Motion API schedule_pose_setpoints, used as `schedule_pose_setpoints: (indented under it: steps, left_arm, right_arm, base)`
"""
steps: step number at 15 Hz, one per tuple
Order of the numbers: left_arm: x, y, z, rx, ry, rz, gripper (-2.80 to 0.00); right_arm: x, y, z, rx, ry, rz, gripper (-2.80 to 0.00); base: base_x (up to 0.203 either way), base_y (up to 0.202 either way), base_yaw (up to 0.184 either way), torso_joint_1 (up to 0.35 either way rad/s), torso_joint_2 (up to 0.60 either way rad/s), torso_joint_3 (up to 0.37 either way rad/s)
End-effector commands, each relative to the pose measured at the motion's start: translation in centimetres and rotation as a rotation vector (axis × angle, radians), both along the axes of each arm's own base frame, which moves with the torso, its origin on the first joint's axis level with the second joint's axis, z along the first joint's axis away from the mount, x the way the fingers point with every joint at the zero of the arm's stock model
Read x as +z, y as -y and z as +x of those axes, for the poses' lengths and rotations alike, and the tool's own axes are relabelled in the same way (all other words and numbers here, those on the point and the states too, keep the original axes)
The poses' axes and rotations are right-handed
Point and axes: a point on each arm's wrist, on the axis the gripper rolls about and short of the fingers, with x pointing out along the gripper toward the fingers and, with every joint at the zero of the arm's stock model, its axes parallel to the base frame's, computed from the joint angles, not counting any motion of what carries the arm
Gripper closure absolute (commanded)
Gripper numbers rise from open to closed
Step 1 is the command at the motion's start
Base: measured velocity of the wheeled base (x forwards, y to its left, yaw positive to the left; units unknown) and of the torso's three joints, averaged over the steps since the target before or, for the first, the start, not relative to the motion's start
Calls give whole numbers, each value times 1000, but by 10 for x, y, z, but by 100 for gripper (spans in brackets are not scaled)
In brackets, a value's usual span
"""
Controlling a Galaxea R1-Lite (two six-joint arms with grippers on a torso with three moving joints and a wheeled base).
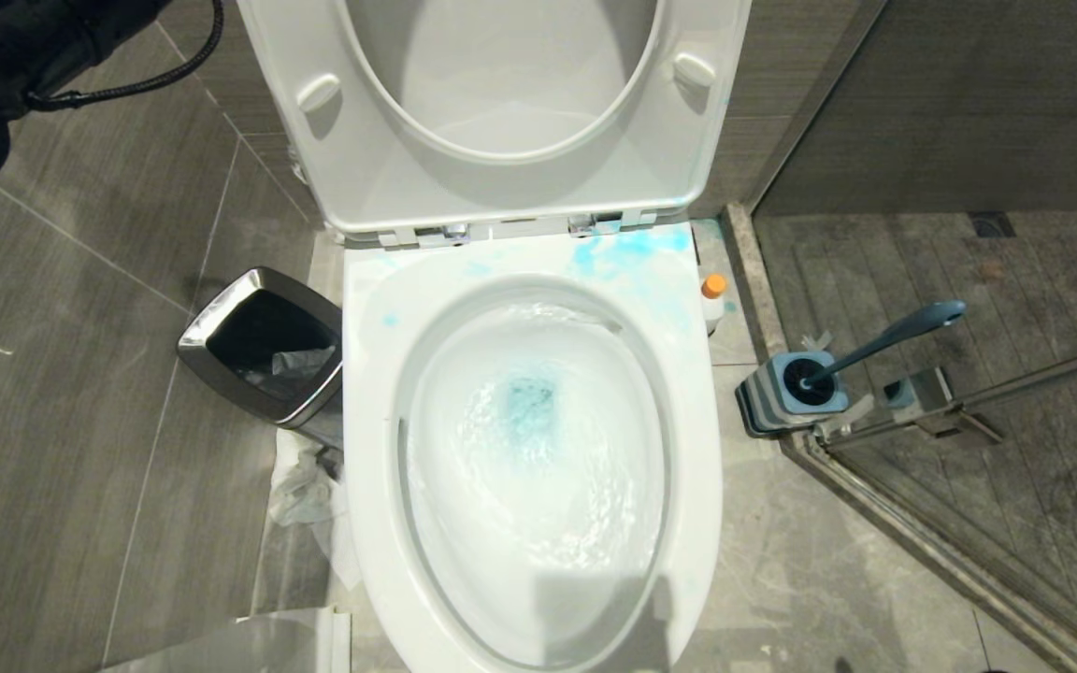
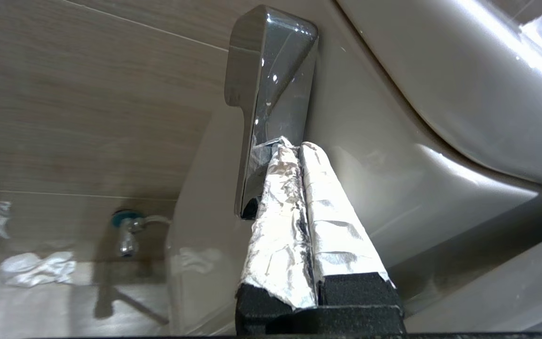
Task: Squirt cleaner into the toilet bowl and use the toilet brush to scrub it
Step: Flush the toilet, then close the toilet lid
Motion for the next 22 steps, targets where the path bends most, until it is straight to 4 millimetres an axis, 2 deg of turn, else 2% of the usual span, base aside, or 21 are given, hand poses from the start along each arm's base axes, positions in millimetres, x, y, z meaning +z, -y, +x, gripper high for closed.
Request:
schedule_pose_setpoints:
  steps: [1,4,8,11,13,14,16,19,22]
  left_arm:
    - [10,-5,-15,36,20,58,0]
    - [33,-17,-51,67,46,70,0]
    - [63,-34,-129,110,70,72,0]
    - [62,-43,-191,127,28,92,0]
    - [50,-46,-218,115,-10,110,0]
    - [46,-48,-223,103,-19,126,0]
    - [46,-58,-215,119,-32,142,0]
    - [49,-66,-174,37,21,123,0]
    - [63,-72,-125,-80,100,26,0]
  right_arm:
    - [0,0,0,0,-1,0,0]
    - [0,0,0,0,-1,0,0]
    - [0,0,0,0,-1,0,0]
    - [0,0,0,0,-1,0,0]
    - [0,0,0,0,-1,0,0]
    - [0,0,0,0,-1,0,0]
    - [0,0,0,0,-1,0,0]
    - [0,0,0,0,-1,0,0]
    - [0,0,0,0,-1,0,0]
  base:
    - [0,0,0,0,0,0]
    - [0,0,0,0,0,0]
    - [0,0,0,0,0,0]
    - [0,0,0,0,0,0]
    - [0,0,0,0,0,0]
    - [0,0,0,0,0,0]
    - [0,0,0,0,0,0]
    - [0,0,0,0,0,0]
    - [0,0,0,0,0,0]
